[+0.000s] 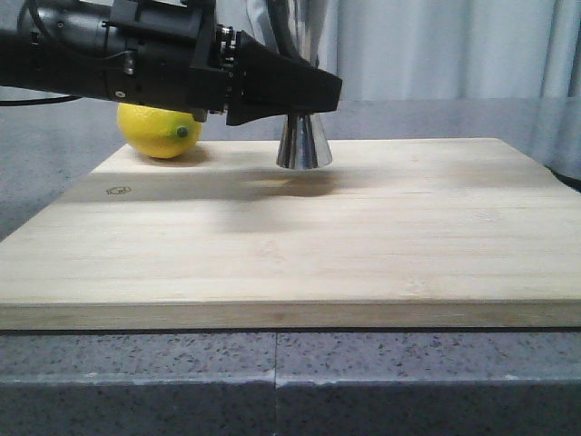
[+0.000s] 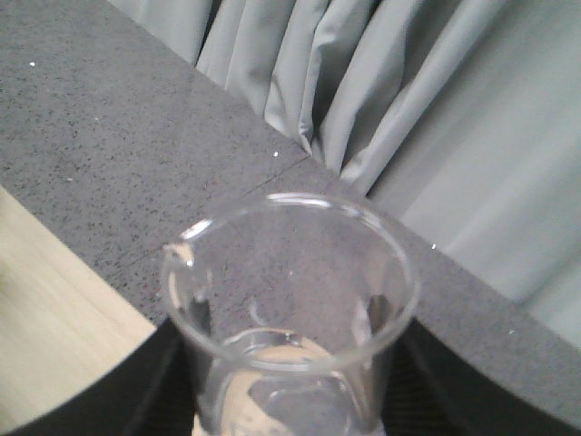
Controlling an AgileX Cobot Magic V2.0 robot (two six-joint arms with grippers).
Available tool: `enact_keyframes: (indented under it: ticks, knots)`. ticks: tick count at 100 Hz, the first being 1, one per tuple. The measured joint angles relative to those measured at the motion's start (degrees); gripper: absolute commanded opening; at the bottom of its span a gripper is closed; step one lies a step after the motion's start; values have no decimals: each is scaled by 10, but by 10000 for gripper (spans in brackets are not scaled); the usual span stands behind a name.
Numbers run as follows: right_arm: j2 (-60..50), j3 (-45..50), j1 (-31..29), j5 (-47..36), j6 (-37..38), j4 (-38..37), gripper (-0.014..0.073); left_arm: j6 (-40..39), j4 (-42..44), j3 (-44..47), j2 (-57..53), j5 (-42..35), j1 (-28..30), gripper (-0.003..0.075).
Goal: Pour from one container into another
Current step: 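Return the beaker upright to the board and open the right gripper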
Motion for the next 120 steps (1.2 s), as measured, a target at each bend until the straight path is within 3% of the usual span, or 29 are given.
enact_keyframes:
  ticks: [40, 75, 120]
  knots:
    - [6, 93, -156, -199, 15, 39, 267, 0, 0, 0, 0, 0, 0, 62]
    - [93, 94, -163, -288, -13, 51, 267, 0, 0, 0, 0, 0, 1, 62]
    - [210, 94, -164, -375, -139, 174, 267, 0, 0, 0, 0, 0, 1, 62]
